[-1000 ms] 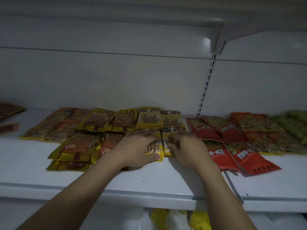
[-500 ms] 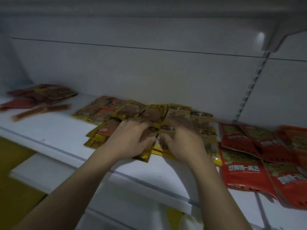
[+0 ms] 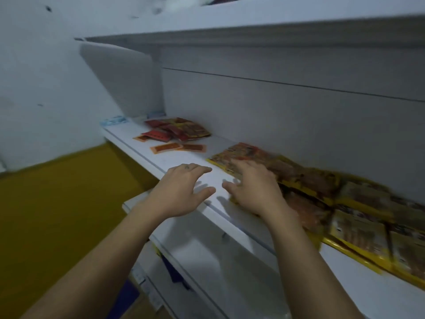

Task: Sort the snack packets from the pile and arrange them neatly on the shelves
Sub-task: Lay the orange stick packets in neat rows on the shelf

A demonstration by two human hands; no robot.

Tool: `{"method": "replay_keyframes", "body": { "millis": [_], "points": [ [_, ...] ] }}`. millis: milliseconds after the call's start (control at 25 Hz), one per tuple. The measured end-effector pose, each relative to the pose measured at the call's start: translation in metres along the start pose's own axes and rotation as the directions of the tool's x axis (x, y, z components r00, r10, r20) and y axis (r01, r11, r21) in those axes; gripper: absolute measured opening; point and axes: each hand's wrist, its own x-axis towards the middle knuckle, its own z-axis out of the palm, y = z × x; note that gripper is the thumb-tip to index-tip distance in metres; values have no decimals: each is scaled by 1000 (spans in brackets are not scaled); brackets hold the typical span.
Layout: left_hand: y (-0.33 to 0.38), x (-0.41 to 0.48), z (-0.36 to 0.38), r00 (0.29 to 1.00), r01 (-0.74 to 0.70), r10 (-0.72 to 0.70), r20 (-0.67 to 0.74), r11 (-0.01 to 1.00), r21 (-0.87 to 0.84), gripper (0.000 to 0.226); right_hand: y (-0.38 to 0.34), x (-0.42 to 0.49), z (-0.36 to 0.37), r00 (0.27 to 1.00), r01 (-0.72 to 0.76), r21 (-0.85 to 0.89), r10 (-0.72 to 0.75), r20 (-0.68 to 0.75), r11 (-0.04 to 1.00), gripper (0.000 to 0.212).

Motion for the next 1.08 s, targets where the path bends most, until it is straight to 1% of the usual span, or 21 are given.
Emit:
{"method": "replay_keyframes", "body": {
  "millis": [120,240,480,600,720,800,920,1000,1080],
  "points": [
    [-63,-11,-18,999,50,-50,-14,999,5,59,-53,31,31,999,34,20,-35,31,999,64],
    [-124,-16,-29,997,75,-75,-8,997,22,59,-102,63,64,998,46,-3,-46,51,999,65],
    [-211,-1,-31,996,75,-75,50,997,-5,60,-160,122,109,995,7,-35,-4,97,999,61],
    [-240,24,-26,996,83,-81,32,996,-41,57,-172,154,123,995,-4,-62,10,97,998,58],
    [-258,55,-17,997,79,-77,29,991,-103,53,-168,192,138,995,-24,-84,32,98,996,49],
    [-269,81,-11,997,72,-69,28,991,-112,51,-163,223,144,995,-44,-89,52,89,995,46],
    [-293,126,-3,997,78,-75,37,993,-83,49,-155,279,154,994,-63,-31,65,83,998,52],
    [-308,155,-2,995,82,-80,53,996,-27,45,-152,314,163,991,-59,-6,59,121,998,53],
    [-322,183,-2,995,80,-81,51,996,30,43,-151,345,174,991,-50,-81,60,123,995,47]
  ]
}}
